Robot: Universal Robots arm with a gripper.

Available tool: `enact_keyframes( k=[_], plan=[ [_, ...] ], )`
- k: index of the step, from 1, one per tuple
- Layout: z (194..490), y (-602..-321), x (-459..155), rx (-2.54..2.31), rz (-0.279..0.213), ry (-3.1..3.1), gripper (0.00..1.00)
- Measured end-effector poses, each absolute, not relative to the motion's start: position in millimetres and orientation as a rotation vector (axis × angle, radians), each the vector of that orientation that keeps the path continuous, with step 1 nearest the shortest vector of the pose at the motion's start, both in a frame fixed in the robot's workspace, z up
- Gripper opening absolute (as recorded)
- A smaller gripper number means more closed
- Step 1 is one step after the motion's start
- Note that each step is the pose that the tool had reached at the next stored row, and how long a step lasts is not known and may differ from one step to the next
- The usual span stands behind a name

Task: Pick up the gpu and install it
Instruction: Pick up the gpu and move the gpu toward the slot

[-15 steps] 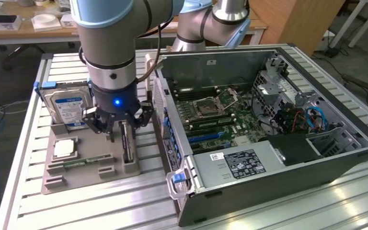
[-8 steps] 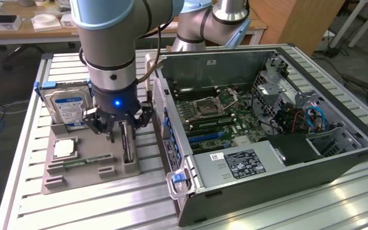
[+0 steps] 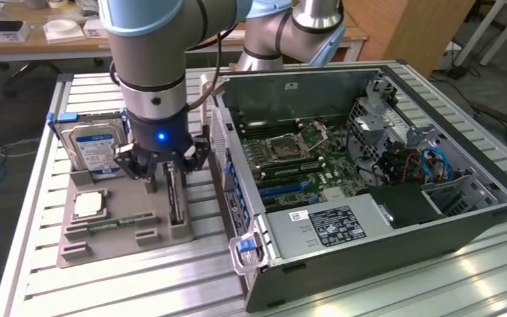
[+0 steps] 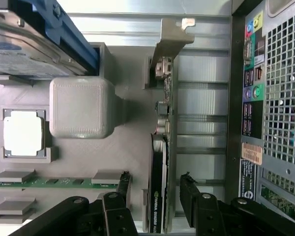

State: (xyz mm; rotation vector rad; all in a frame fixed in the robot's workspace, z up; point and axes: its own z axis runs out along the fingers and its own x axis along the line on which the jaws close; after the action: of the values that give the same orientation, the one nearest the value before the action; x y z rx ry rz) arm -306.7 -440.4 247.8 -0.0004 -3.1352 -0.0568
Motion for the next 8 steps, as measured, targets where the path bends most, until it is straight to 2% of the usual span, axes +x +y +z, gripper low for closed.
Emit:
enact_keyframes(
  k=[8],
  plan=[
    [241.0, -435.8, -306.7, 0.0, -0.057, -3.135, 0.53]
  ],
)
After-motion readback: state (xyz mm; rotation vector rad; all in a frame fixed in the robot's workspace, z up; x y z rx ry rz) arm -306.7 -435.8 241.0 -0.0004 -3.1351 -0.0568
